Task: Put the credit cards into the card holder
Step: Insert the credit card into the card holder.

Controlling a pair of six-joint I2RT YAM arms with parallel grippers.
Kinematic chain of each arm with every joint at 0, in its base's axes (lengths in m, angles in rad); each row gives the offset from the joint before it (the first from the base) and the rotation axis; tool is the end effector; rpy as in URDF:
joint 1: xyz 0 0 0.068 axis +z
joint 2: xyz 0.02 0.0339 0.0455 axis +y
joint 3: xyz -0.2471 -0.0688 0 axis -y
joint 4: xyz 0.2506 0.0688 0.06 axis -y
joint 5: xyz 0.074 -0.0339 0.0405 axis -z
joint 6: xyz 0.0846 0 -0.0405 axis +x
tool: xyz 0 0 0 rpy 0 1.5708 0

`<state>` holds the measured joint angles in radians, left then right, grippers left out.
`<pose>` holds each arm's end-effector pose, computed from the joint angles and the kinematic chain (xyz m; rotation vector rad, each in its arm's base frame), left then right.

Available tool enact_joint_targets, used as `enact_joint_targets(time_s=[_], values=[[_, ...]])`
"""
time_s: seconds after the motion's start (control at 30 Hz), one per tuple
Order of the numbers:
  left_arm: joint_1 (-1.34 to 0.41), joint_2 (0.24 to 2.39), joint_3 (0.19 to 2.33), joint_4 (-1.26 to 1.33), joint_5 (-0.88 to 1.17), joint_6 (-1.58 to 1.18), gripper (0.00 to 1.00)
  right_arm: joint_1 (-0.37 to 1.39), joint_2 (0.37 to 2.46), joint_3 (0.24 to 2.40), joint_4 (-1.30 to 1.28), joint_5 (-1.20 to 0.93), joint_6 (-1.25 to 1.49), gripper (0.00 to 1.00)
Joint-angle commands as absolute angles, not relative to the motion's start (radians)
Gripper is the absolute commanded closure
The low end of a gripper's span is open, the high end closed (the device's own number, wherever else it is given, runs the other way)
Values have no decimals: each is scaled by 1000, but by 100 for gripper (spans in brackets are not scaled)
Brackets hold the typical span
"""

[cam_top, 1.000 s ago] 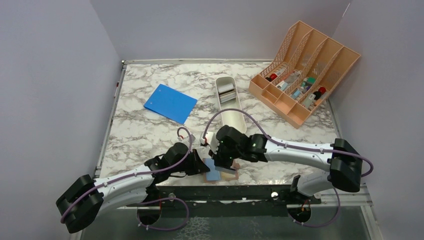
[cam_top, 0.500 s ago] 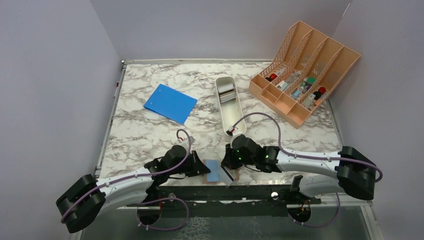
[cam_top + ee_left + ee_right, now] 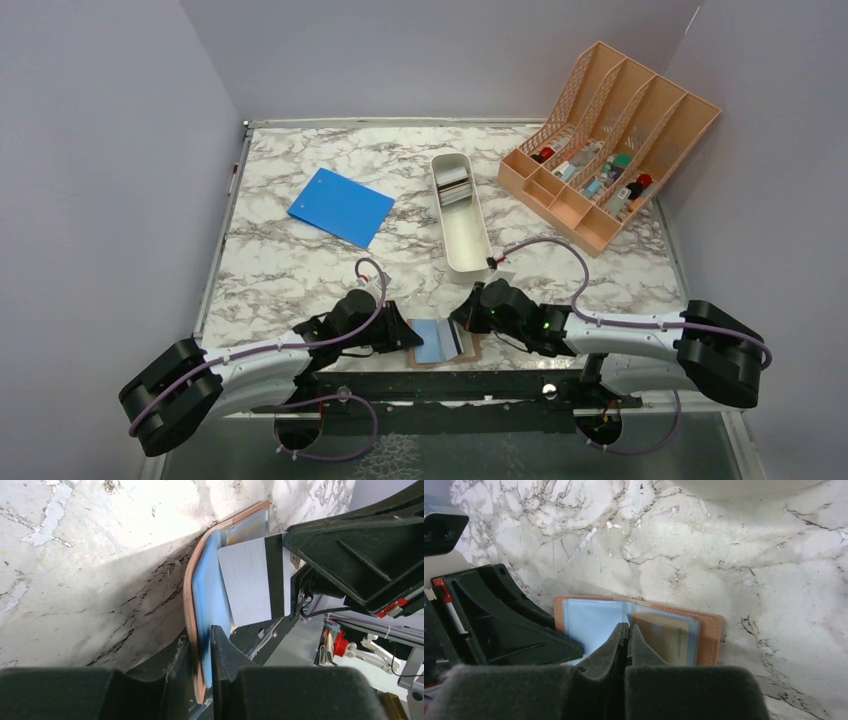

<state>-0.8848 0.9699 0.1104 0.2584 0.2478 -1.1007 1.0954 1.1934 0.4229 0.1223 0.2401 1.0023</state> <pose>0.1220 -0.1818 0.0784 -0.1066 2.5099 -1.2766 0.1438 0.2353 0.1174 0.0313 2.3484 0.8692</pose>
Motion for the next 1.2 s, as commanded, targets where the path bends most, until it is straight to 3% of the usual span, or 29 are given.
enact_joint_targets(time_s=[0.0, 0.33, 1.17], values=[[-886, 959, 100, 289, 262, -1104, 76, 1095, 1200, 371, 264, 343, 1046, 99], [-885, 956, 104, 273, 254, -1094, 66, 1094, 1220, 266, 456, 364, 1013, 99], [-886, 961, 104, 276, 251, -1091, 66, 1117, 1329, 214, 606, 326, 1080, 99]])
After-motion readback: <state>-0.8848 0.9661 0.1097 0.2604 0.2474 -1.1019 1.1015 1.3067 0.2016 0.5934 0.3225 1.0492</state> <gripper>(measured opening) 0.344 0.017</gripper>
